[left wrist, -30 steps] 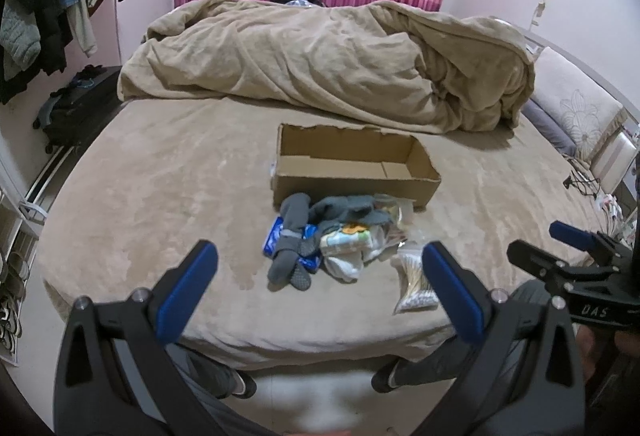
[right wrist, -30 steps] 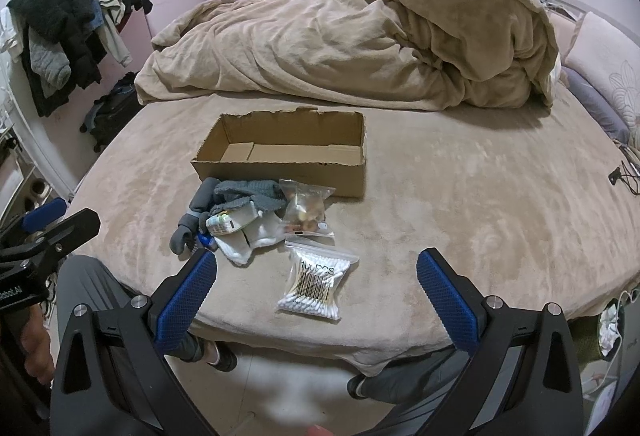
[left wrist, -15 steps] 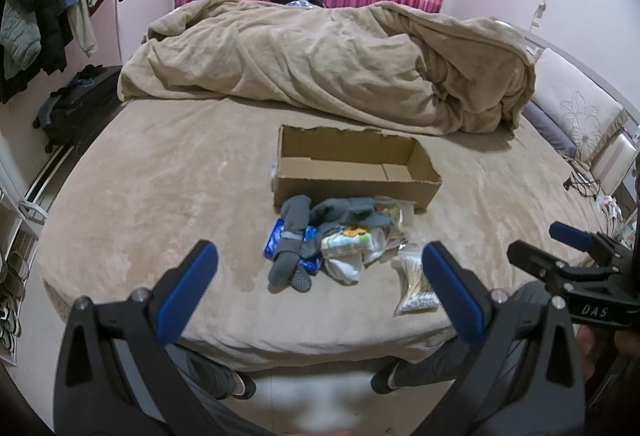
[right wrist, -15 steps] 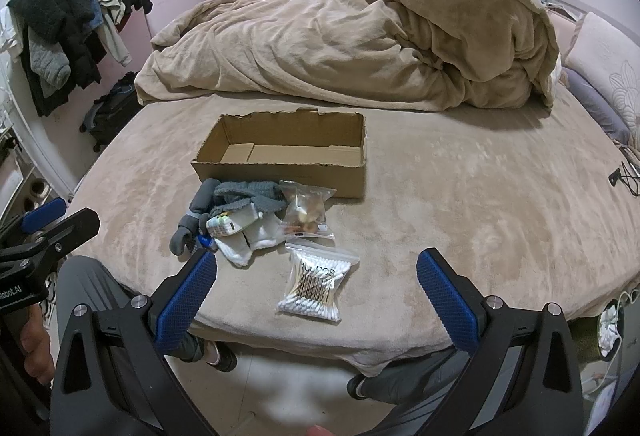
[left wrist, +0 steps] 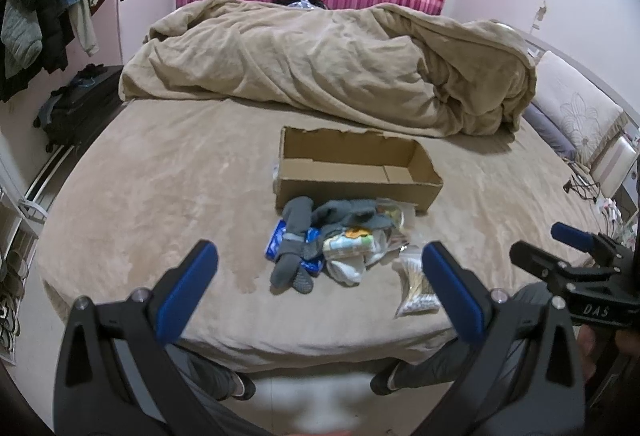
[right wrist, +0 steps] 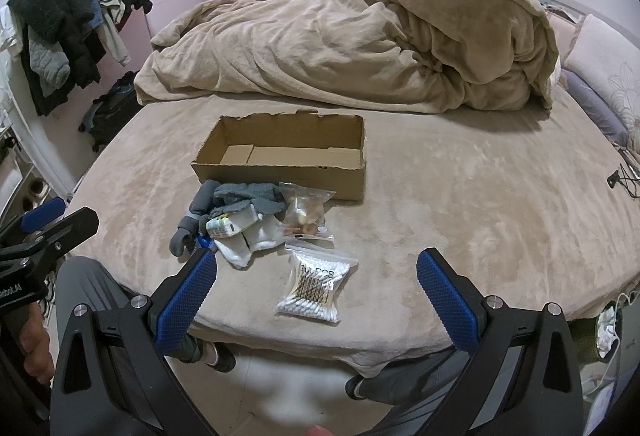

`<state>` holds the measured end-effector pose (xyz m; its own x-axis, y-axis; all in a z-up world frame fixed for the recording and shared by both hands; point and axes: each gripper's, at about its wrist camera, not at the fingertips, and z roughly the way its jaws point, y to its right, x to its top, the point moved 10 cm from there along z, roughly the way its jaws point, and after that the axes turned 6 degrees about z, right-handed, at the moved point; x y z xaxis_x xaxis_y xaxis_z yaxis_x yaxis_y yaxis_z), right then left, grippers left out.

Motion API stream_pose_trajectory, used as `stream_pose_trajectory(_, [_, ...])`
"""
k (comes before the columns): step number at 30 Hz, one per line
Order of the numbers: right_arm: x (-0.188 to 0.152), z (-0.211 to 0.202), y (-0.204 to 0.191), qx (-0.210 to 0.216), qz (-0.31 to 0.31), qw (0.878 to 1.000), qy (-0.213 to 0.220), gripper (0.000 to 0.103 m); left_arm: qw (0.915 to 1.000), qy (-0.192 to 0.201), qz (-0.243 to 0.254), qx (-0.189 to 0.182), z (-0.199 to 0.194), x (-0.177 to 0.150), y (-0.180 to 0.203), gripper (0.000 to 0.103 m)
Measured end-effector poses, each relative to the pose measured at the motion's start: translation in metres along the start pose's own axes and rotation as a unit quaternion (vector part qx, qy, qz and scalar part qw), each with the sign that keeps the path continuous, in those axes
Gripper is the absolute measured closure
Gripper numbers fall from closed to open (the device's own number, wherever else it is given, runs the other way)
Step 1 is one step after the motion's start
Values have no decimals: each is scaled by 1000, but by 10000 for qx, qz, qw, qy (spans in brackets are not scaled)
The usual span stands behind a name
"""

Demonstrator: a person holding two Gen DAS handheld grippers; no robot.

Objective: Organize objects

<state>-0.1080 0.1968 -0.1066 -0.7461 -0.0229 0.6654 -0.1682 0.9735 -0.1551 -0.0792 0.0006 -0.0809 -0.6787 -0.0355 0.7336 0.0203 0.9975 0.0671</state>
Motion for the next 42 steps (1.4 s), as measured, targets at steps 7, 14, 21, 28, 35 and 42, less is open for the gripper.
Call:
stream_pose_trajectory(7, [-1, 1, 0, -3, -2, 10000, -17, 1, 10000, -20, 0, 3, 2, -1, -3, 0])
stream_pose_trajectory(14, [-1, 7, -1, 11, 23, 9999, -103, 1, 9999, -108, 60, 93, 12, -6, -5, 0])
stream_pose_trajectory(21, [-10, 27, 5, -64, 23, 9997, -253, 1, 9993, -336, 163, 87, 44, -23, -5, 1])
stream_pose_trajectory(28, [-37, 74, 6, -120, -112, 9979, -630, 1, 9980, -575, 261, -74, 89, -46, -4, 1])
stream_pose_trajectory(35, [-61, 118, 12, -180, -139, 9941, -1063, 8, 9964, -812, 224, -32, 132, -62, -24, 9])
stream_pose_trajectory(42, [-68, 142, 15, -172, -135, 9925, -1204, 8, 9951, -947, 274, 70, 164, -63, -43, 29])
